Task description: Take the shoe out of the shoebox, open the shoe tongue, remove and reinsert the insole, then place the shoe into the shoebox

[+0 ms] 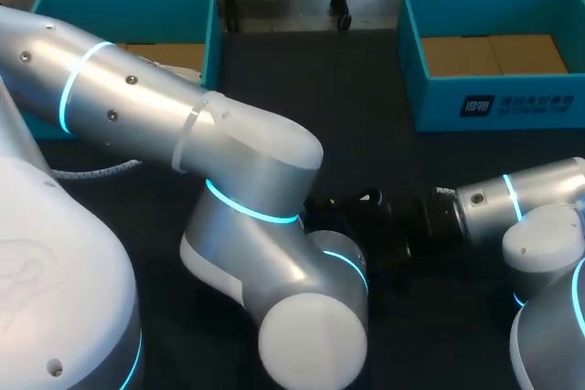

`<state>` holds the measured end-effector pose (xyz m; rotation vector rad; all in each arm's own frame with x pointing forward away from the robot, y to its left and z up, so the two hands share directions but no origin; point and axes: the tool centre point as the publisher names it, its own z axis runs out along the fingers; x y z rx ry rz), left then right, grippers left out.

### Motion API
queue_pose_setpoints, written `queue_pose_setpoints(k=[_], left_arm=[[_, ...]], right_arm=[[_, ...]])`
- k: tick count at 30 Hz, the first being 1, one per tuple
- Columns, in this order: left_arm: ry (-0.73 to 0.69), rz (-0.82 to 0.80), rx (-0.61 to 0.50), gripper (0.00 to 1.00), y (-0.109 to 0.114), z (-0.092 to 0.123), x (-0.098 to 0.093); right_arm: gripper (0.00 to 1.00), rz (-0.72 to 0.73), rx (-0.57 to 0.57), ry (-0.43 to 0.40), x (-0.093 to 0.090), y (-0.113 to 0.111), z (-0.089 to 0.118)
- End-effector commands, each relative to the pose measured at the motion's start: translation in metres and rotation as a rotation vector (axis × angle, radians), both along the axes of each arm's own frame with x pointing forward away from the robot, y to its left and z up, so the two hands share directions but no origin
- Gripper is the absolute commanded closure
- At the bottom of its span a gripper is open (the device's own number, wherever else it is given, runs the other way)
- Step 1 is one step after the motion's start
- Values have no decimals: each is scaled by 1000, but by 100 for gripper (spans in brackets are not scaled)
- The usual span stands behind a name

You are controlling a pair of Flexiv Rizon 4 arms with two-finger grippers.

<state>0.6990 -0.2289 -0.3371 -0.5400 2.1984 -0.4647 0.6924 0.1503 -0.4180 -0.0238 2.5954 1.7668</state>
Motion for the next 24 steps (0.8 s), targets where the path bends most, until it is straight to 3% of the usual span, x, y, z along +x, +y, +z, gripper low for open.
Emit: queue_pose_setpoints(k=[1, 24], left_arm=[[20, -20, -13, 55, 7, 3, 8], [54, -81, -26, 74, 2, -2, 10]], right_arm=[[100, -1, -3, 0, -4, 2, -5], [100, -1, -3, 0, -4, 2, -5]])
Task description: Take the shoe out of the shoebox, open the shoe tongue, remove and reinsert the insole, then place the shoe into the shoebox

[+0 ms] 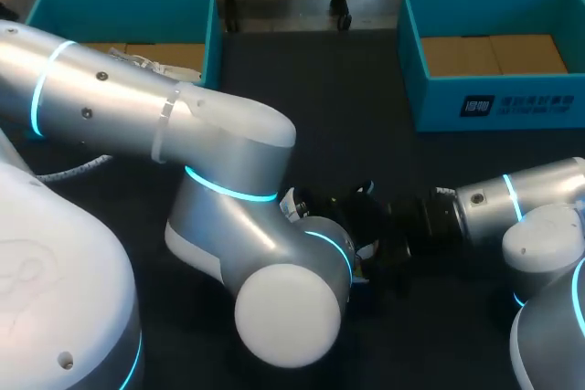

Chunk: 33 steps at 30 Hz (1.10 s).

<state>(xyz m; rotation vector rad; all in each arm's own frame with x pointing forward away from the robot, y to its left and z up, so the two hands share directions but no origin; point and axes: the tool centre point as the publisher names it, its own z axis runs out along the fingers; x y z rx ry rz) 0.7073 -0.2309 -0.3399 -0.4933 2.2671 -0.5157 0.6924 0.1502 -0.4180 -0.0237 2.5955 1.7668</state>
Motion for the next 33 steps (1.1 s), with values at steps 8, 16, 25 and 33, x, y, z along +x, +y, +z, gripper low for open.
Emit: queue_pose_setpoints(k=[8, 16, 25, 33], left_arm=[[12, -30, -10, 100, 0, -3, 1], [77, -33, -54, 100, -11, 5, -1], [245, -34, -121, 100, -29, 23, 5], [441, -64, -216, 100, -49, 52, 12]], right_arm=[[100, -1, -3, 0, -4, 2, -5], [100, -1, -3, 0, -4, 2, -5], [100, -1, -3, 0, -4, 2, -5], [100, -1, -3, 0, -4, 2, -5]])
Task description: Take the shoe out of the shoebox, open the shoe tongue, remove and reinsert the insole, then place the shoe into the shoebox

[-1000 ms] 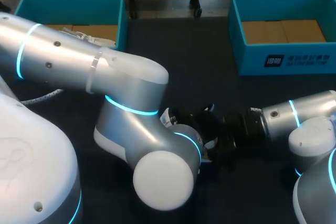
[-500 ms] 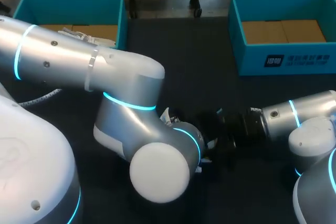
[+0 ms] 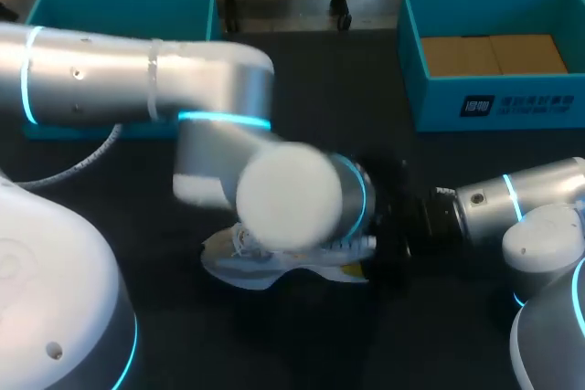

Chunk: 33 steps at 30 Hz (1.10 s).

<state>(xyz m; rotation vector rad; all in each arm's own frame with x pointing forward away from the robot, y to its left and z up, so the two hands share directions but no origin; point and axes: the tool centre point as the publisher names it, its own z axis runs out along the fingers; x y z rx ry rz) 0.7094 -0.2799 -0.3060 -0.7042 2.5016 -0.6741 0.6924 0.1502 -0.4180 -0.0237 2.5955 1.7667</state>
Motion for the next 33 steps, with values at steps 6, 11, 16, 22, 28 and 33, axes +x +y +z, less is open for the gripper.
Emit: queue_pose_setpoints(k=[6, 11, 16, 22, 28, 33], left_arm=[[266, -189, -161, 100, -22, 45, 15], [301, -266, -266, 100, -34, 80, 9], [317, -337, -318, 100, -45, 115, 4], [398, -393, -405, 100, -53, 175, 4], [454, -425, -424, 100, -52, 205, 5], [454, -425, -424, 100, -52, 205, 5]], right_arm=[[100, -1, -3, 0, -4, 2, -5], [100, -1, -3, 0, -4, 2, -5], [100, -1, -3, 0, -4, 2, -5], [100, -1, -3, 0, -4, 2, -5], [100, -1, -3, 0, -4, 2, -5], [100, -1, -3, 0, -4, 2, -5]])
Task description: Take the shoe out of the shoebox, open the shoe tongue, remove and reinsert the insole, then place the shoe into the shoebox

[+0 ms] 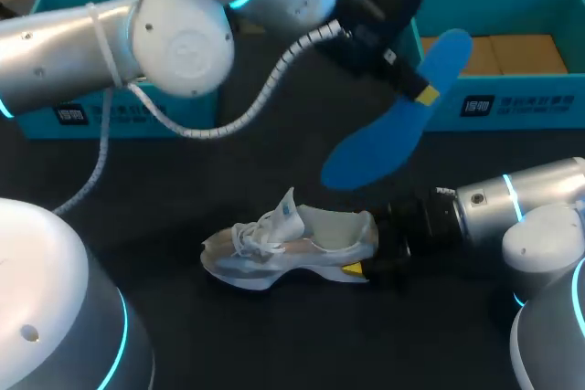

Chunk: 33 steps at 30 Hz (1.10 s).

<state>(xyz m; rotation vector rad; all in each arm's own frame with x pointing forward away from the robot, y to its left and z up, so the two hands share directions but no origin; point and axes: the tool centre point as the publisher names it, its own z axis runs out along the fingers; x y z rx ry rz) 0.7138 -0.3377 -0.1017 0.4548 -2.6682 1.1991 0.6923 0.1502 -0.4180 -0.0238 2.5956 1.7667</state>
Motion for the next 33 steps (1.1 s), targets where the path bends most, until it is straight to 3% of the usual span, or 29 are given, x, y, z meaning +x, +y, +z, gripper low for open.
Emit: queue_pose_setpoints(k=[1, 11, 18, 21, 25, 33], left_arm=[[4, -7, -7, 100, 6, 1, 0], [4, -7, -7, 100, 6, 1, 0], [-82, 27, -181, 100, 14, 85, 3], [-60, -8, -286, 100, 29, 115, -2], [-42, -109, -340, 100, 56, 158, -16], [-42, -109, -340, 100, 56, 158, -16]], right_arm=[[100, -1, -3, 0, -4, 2, -5], [100, -1, -3, 0, -4, 2, -5], [100, -1, -3, 0, -4, 2, -5], [100, -1, -3, 0, -4, 2, -5], [100, -1, -3, 0, -4, 2, -5], [100, -1, -3, 0, -4, 2, -5]])
